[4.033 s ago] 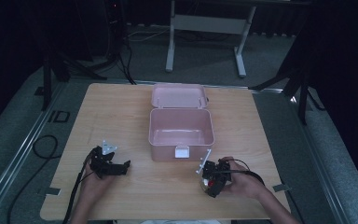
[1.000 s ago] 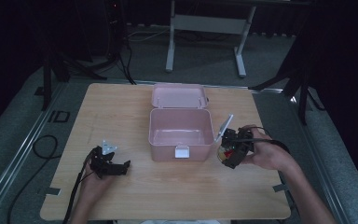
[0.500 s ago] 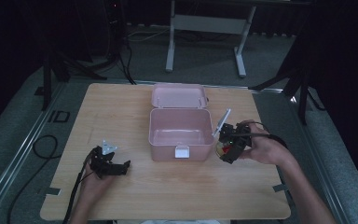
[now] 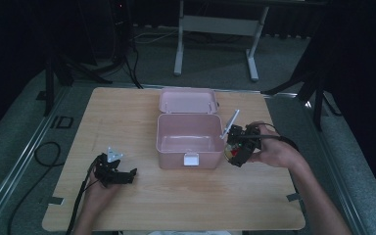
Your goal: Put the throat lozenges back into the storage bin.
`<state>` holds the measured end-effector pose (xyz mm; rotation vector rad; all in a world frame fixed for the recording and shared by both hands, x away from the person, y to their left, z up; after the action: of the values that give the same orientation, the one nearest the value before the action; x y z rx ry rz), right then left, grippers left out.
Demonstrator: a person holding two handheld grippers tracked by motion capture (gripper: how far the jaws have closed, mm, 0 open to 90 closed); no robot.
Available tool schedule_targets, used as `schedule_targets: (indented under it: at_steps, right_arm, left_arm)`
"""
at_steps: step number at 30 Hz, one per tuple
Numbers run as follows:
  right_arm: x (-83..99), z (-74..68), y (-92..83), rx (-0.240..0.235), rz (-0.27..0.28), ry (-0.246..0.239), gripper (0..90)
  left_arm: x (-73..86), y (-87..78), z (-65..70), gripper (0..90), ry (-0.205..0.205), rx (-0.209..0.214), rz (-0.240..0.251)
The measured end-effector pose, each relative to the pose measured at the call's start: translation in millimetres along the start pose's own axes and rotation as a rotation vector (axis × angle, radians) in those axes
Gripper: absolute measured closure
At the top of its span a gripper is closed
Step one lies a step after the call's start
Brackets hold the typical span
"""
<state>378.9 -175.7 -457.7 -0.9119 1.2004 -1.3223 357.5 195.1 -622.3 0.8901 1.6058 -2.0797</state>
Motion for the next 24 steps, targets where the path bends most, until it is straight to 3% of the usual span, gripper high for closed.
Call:
schedule_targets:
  at_steps: [24]
  right_arm:
    - [-13.0,11.7,-6.8,0.008,-0.003,0.001,20.6]
  left_arm:
    - [-0.1,0.1,0.0,4.6,0.000,0.000,0.000]
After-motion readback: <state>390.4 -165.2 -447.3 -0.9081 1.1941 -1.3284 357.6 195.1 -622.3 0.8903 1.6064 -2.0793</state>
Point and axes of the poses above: each handheld gripper's, and its own axes: y roughly forward along the jaws, x roughly out of its underside, z roughly to its right, the point moved 8 cm from there along y, roughly forward along the jaws, and after that the axes turned 12 degrees about -y, right-handed, at the moved point
